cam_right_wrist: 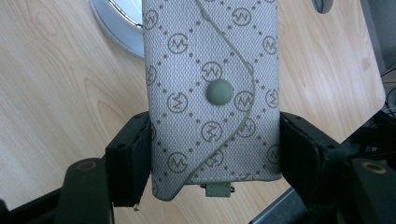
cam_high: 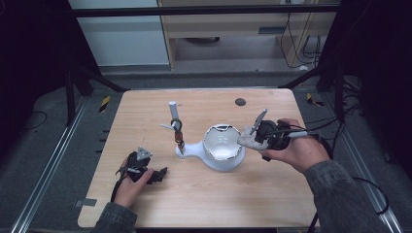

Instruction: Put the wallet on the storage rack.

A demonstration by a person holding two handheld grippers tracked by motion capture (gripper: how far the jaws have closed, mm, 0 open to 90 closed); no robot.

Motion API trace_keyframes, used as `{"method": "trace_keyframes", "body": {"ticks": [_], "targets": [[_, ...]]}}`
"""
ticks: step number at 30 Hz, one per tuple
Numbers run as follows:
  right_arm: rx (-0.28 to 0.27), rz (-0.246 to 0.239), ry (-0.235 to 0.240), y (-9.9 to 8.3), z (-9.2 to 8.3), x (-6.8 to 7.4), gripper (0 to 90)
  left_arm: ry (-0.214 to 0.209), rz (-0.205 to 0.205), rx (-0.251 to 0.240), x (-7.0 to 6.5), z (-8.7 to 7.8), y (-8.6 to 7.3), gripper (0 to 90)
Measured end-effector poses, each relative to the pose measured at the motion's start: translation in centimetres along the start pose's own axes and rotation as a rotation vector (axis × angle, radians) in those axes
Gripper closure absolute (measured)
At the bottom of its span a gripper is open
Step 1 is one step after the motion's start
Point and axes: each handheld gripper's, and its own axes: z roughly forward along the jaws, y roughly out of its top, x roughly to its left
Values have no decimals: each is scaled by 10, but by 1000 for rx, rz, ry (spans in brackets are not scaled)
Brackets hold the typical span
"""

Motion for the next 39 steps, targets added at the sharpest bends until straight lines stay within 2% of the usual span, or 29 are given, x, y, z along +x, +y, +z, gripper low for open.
{"method": "trace_keyframes", "body": {"ticks": [7,8,17,27,39], "targets": [[10,-26,-2,16,4,2,310,0,0,0,0,0,0,0],[7,-48,2,21,4,3,310,0,0,0,0,0,0,0],[15,-76,2,35,3,5,310,-1,0,3,0,0,0,0],[28,-104,9,45,9,9,310,0,1,2,0,0,0,0],[82,-136,29,52,26,22,310,-1,0,2,0,0,0,0]]}}
